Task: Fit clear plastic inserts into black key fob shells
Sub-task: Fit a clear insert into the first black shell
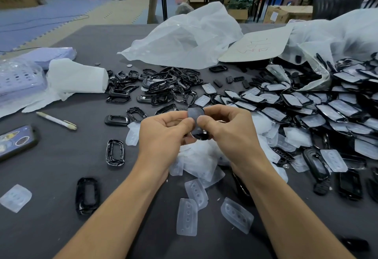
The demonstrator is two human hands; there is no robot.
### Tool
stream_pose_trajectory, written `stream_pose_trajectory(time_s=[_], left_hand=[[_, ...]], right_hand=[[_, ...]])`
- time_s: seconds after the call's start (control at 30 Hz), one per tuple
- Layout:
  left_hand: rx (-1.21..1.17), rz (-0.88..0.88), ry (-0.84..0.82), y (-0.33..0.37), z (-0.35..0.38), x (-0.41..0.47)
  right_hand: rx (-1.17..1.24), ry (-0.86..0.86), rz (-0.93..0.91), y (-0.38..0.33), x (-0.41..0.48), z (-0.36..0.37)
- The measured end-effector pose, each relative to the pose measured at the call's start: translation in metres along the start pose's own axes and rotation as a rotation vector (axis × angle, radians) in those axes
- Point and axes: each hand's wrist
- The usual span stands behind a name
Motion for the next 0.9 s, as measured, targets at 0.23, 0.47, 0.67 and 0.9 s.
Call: stream_pose_trajectory(time_s=[0.23, 0.47, 0.67, 0.9], left_hand=[[-0.013, 0.014, 0.001, 0.004, -0.001, -0.001], [0.066, 0.043, -0.018, 0.008, -0.009, 0.006], [0.015, 0.005, 0.031, 0.006, -0.008, 0.005], [-0.058, -0.001, 0.068, 0.004, -0.006, 0.006]], right_hand=[[-0.048, -0.042, -0.001, 0.000, 0.000, 0.001], [-0.107, -0.108, -0.032, -0.002, -0.002, -0.002], [-0.107, -0.091, -0.013, 0.000, -0.002, 0.000], [-0.012, -0.030, -0.042, 0.000, -0.001, 0.001]])
Point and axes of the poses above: each hand's wrist, its own x-axis towards the middle knuckle, its own z-axis out of the palm, y = z × x, and after that the axes turned 4 degrees about z, right-handed
